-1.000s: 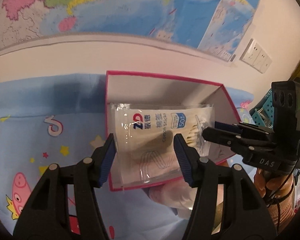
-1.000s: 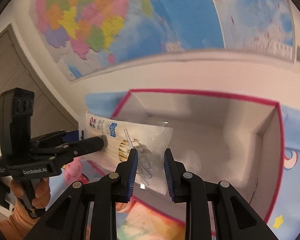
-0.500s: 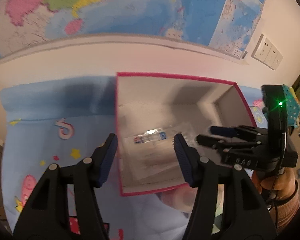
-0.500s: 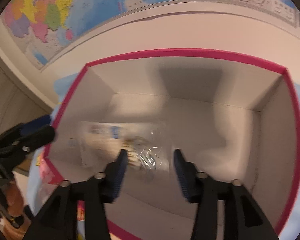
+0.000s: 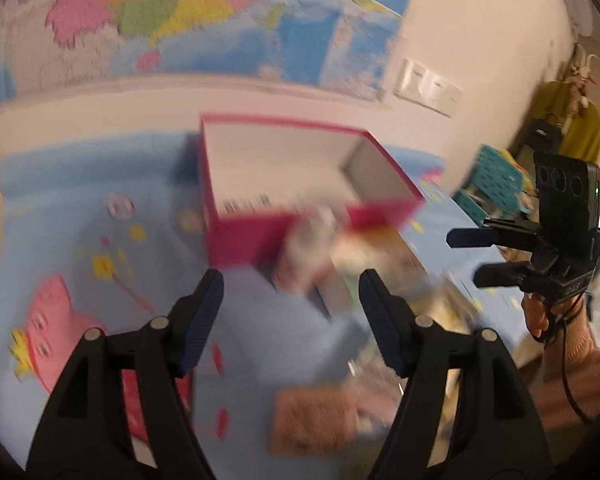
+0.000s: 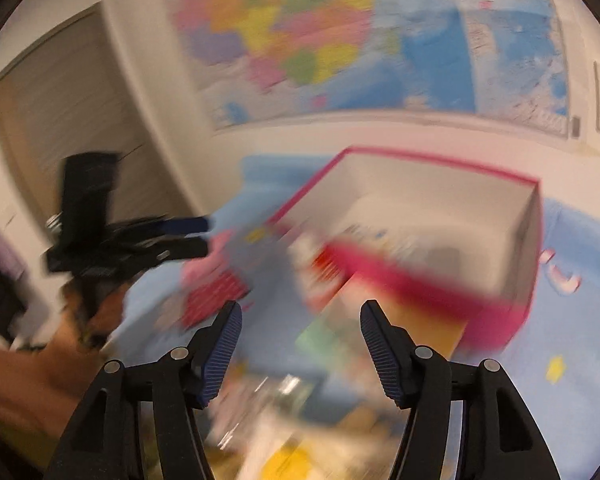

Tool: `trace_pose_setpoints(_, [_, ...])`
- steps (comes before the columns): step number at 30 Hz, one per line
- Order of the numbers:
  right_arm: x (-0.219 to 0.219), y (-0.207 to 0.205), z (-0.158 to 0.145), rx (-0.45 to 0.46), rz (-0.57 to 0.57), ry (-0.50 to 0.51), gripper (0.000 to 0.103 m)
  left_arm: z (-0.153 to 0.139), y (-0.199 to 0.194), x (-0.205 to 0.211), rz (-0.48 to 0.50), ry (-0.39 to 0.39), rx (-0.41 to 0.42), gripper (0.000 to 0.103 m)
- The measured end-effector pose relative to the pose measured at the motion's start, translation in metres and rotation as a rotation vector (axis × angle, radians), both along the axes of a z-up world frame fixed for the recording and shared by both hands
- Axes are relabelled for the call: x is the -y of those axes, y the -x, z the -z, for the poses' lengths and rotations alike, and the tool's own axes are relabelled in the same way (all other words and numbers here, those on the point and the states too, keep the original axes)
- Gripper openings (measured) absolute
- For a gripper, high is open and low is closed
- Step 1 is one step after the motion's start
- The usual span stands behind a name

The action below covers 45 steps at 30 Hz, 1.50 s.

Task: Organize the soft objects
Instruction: 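Grasp the green plush turtle with the left gripper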

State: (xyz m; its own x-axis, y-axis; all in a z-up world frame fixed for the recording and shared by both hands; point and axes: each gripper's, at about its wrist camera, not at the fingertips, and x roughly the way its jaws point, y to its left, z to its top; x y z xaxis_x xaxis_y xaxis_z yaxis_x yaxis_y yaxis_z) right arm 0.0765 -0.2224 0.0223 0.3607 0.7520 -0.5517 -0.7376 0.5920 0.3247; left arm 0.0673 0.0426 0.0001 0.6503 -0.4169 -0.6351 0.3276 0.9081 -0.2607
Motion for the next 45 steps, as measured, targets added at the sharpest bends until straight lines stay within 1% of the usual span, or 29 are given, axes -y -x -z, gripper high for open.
trace_pose_setpoints(3, [0.01, 0.035, 0.021, -0.046, -0.047, 0.012, 0.063, 0.023, 0.023, -0.002, 0.031, 0.024, -0.058, 0.071])
trace_pose_setpoints(5, [0.012, 0.055, 0.035, -0.093, -0.08, 0.012, 0.063, 0.032, 0.038, -0.001, 0.046, 0.039, -0.078, 0.071])
trace_pose_setpoints(7, [0.01, 0.074, 0.043, -0.113, -0.133, 0.024, 0.063, 0.039, 0.048, 0.003, 0.075, 0.053, -0.095, 0.071])
trace_pose_setpoints(8, [0.01, 0.082, 0.046, -0.12, -0.158, 0.027, 0.063, 0.042, 0.055, 0.007, 0.09, 0.054, -0.1, 0.071])
trace_pose_setpoints(11, [0.003, 0.103, 0.059, -0.186, -0.22, 0.014, 0.063, 0.052, 0.075, 0.014, 0.154, 0.061, -0.118, 0.071])
trace_pose_setpoints(15, [-0.014, 0.113, 0.089, -0.253, -0.229, 0.052, 0.063, 0.064, 0.095, 0.023, 0.188, 0.052, -0.132, 0.071])
trace_pose_setpoints(18, [-0.032, 0.112, 0.104, -0.247, -0.196, 0.112, 0.063, 0.075, 0.104, 0.025, 0.204, 0.063, -0.162, 0.071])
trace_pose_setpoints(20, [-0.039, 0.11, 0.11, -0.252, -0.193, 0.092, 0.062, 0.082, 0.107, 0.027, 0.207, 0.061, -0.179, 0.071])
trace_pose_setpoints(22, [-0.048, 0.105, 0.108, -0.24, -0.166, 0.09, 0.055, 0.086, 0.106, 0.029, 0.216, 0.07, -0.196, 0.071])
trace_pose_setpoints(23, [-0.05, 0.106, 0.107, -0.224, -0.152, 0.096, 0.044, 0.088, 0.107, 0.03, 0.215, 0.075, -0.199, 0.071])
trace_pose_setpoints(24, [-0.051, 0.106, 0.106, -0.218, -0.154, 0.087, 0.042, 0.088, 0.107, 0.03, 0.216, 0.083, -0.198, 0.068])
trace_pose_setpoints(25, [-0.051, 0.107, 0.104, -0.211, -0.153, 0.071, 0.041, 0.087, 0.109, 0.03, 0.216, 0.088, -0.195, 0.068])
trace_pose_setpoints(28, [-0.051, 0.114, 0.096, -0.173, -0.171, 0.063, 0.041, 0.078, 0.117, 0.023, 0.215, 0.113, -0.168, 0.068])
trace_pose_setpoints(31, [-0.054, 0.117, 0.084, -0.138, -0.196, 0.028, 0.041, 0.063, 0.128, 0.014, 0.202, 0.128, -0.125, 0.068])
trace_pose_setpoints(35, [-0.068, 0.114, 0.073, -0.084, -0.227, -0.001, 0.041, 0.043, 0.138, 0.003, 0.159, 0.138, -0.068, 0.068])
trace_pose_setpoints(38, [-0.078, 0.106, 0.069, -0.071, -0.234, -0.028, 0.041, 0.033, 0.136, -0.003, 0.12, 0.14, -0.037, 0.068])
trace_pose_setpoints(41, [-0.08, 0.099, 0.057, -0.033, -0.226, -0.048, 0.041, 0.021, 0.131, -0.006, 0.092, 0.152, -0.006, 0.068])
trace_pose_setpoints(45, [-0.074, 0.084, 0.04, -0.001, -0.197, -0.084, 0.041, 0.006, 0.114, -0.004, 0.079, 0.169, 0.038, 0.068])
